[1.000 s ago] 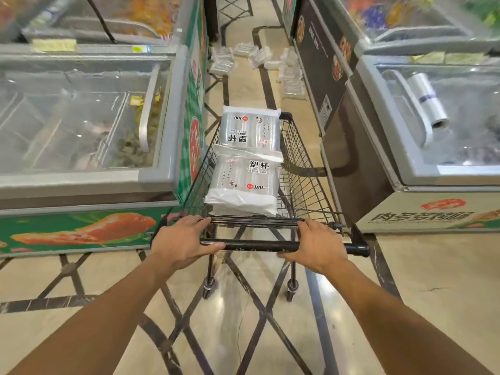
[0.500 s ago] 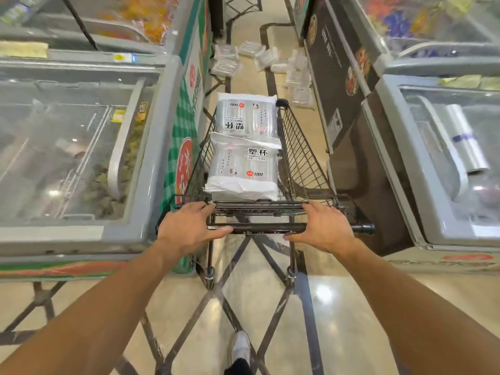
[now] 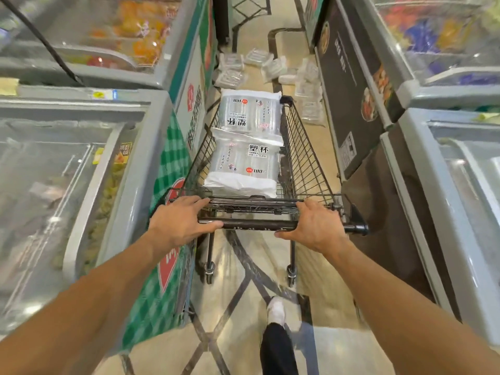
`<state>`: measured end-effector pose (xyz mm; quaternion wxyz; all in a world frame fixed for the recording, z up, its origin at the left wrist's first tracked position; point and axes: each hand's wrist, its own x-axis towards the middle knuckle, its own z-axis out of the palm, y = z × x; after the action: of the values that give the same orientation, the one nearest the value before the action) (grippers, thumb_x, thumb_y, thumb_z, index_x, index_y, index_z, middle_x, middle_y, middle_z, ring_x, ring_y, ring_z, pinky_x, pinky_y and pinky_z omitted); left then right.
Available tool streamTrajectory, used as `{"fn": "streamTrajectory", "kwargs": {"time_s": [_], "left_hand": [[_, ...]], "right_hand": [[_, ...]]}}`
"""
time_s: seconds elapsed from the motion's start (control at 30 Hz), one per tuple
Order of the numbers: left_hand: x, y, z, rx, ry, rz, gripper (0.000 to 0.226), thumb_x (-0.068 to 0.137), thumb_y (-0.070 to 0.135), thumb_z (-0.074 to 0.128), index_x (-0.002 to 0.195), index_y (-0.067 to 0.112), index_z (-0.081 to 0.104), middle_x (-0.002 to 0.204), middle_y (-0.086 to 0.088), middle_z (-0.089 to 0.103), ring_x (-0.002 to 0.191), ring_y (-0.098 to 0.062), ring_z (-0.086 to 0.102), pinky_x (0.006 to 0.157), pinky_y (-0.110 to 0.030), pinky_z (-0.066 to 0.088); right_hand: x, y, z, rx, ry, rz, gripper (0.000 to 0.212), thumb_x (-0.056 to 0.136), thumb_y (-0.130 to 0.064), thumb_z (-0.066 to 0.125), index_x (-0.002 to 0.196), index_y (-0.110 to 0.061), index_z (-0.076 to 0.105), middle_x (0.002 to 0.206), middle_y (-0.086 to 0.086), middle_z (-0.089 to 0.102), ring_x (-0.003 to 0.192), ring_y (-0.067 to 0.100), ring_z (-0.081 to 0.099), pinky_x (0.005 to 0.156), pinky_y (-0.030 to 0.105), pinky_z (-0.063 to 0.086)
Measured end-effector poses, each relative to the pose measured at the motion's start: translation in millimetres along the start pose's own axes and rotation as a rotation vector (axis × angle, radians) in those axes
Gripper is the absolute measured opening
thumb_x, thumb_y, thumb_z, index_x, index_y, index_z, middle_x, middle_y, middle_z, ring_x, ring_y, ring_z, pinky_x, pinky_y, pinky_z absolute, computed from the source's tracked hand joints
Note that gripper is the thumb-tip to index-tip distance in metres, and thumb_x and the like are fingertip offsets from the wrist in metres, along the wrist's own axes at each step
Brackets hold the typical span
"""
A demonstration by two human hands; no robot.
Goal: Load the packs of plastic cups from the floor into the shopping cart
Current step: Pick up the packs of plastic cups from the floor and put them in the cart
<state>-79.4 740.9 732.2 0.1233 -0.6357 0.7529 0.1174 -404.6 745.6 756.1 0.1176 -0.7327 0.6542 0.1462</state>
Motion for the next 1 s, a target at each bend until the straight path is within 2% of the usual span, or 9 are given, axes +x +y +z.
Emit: {"fn": "streamTrajectory", "kwargs": {"time_s": [0.07, 0.23, 0.37, 0.53, 0.7, 0.83, 1.0], "left_hand": [[34.5, -5.2, -15.0, -0.003, -0.004, -0.013, 0.133, 0.06, 0.111, -0.009, 0.169, 0.041, 0.025, 0.174, 0.01, 0.031, 0.16, -0.016, 0.03, 0.115, -0.056, 0.048], [119.2, -19.0, -47.9, -0.019, -0.037, -0.039, 0.108, 0.08, 0.103, 0.018, 0.169, 0.043, 0.021, 0.176, 0.011, 0.026, 0.16, -0.015, 0.028, 0.117, -0.058, 0.043], [176.5, -39.6, -67.9, -0.022, -0.038, -0.045, 0.11, 0.077, 0.106, 0.015, 0.169, 0.045, 0.021, 0.176, 0.01, 0.026, 0.161, -0.017, 0.028, 0.117, -0.058, 0.043], [251.9, -65.6, -96.1, -0.039, -0.045, -0.081, 0.128, 0.062, 0.112, -0.001, 0.169, 0.044, 0.021, 0.176, 0.009, 0.027, 0.162, -0.018, 0.026, 0.12, -0.055, 0.04], [317.3, -92.0, -121.7, -0.041, -0.031, -0.082, 0.11, 0.079, 0.103, 0.019, 0.17, 0.042, 0.021, 0.176, 0.01, 0.025, 0.162, -0.018, 0.026, 0.123, -0.052, 0.036], [363.4, -114.8, -137.2, -0.025, -0.024, -0.076, 0.11, 0.079, 0.105, 0.016, 0.169, 0.042, 0.022, 0.176, 0.01, 0.027, 0.161, -0.018, 0.028, 0.121, -0.052, 0.039], [413.3, -138.7, -150.0, -0.038, -0.04, -0.087, 0.123, 0.07, 0.11, 0.005, 0.169, 0.041, 0.022, 0.176, 0.008, 0.026, 0.161, -0.02, 0.028, 0.123, -0.056, 0.04]], "right_hand": [[36.1, 5.8, -13.2, -0.011, -0.01, 0.0, 0.119, 0.068, -0.104, 0.048, 0.153, -0.021, 0.046, 0.165, 0.005, 0.043, 0.15, 0.027, 0.043, 0.114, 0.051, 0.046], [129.9, 19.6, -41.3, 0.016, -0.004, -0.028, 0.118, 0.066, -0.106, 0.044, 0.147, -0.02, 0.05, 0.158, 0.006, 0.048, 0.143, 0.027, 0.05, 0.106, 0.05, 0.054], [190.2, 18.6, -66.9, -0.004, 0.005, -0.047, 0.121, 0.068, -0.105, 0.044, 0.152, -0.016, 0.047, 0.161, 0.009, 0.045, 0.145, 0.03, 0.049, 0.109, 0.052, 0.052], [278.1, 15.9, -96.8, -0.005, -0.01, -0.051, 0.126, 0.067, -0.106, 0.042, 0.156, -0.017, 0.043, 0.165, 0.01, 0.04, 0.149, 0.032, 0.045, 0.113, 0.055, 0.049], [353.1, 7.4, -127.8, 0.003, -0.013, -0.054, 0.125, 0.065, -0.106, 0.045, 0.154, -0.018, 0.044, 0.164, 0.01, 0.042, 0.147, 0.032, 0.046, 0.109, 0.056, 0.051], [400.8, -0.4, -150.6, 0.009, -0.015, -0.057, 0.125, 0.068, -0.104, 0.047, 0.158, -0.016, 0.04, 0.169, 0.011, 0.036, 0.153, 0.032, 0.039, 0.114, 0.056, 0.047], [450.8, -6.7, -168.0, -0.003, -0.009, -0.059, 0.119, 0.073, -0.101, 0.049, 0.155, -0.015, 0.044, 0.162, 0.01, 0.043, 0.149, 0.03, 0.042, 0.112, 0.05, 0.047]]}}
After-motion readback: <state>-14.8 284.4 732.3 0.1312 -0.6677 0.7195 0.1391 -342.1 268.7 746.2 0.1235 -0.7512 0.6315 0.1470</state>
